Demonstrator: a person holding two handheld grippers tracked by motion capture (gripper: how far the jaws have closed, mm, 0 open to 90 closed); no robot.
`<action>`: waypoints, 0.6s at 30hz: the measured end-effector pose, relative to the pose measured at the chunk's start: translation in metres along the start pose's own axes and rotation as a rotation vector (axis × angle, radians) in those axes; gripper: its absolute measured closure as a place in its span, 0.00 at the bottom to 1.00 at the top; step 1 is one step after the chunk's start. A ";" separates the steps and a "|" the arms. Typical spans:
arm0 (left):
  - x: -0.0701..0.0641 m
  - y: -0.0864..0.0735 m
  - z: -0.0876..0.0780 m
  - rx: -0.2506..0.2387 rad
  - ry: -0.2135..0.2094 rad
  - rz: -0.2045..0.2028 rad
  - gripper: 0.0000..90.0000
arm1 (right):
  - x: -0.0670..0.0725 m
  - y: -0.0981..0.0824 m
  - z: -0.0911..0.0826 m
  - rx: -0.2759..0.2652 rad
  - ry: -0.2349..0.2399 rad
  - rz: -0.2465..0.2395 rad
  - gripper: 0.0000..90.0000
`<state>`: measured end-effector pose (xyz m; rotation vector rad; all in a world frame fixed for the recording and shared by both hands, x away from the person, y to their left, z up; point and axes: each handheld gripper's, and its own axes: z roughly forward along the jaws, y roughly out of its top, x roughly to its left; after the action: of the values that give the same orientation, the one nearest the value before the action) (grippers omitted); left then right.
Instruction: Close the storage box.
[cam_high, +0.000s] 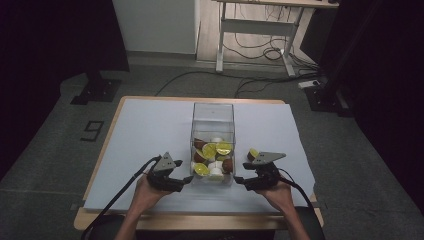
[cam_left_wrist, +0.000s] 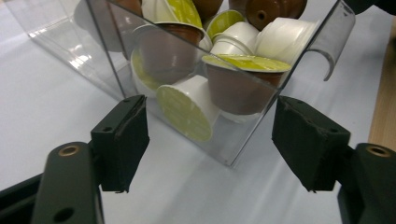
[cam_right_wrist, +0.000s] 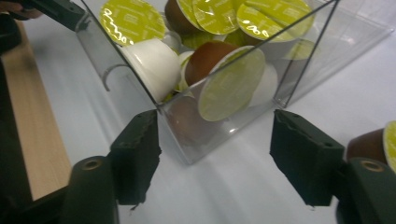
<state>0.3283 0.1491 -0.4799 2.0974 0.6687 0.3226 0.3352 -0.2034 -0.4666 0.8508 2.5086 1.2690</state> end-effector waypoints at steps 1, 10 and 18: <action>0.000 0.000 0.001 0.001 -0.005 0.002 0.31 | 0.001 0.001 0.000 -0.003 -0.001 -0.003 0.40; -0.001 0.004 0.006 0.001 -0.017 0.017 0.42 | 0.009 0.007 0.003 -0.017 0.006 -0.011 0.53; 0.001 0.005 0.012 0.008 -0.009 0.022 0.51 | 0.011 0.010 0.005 -0.011 -0.044 -0.027 0.62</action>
<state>0.3362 0.1390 -0.4822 2.1135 0.6427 0.3232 0.3323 -0.1887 -0.4610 0.8301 2.4683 1.2402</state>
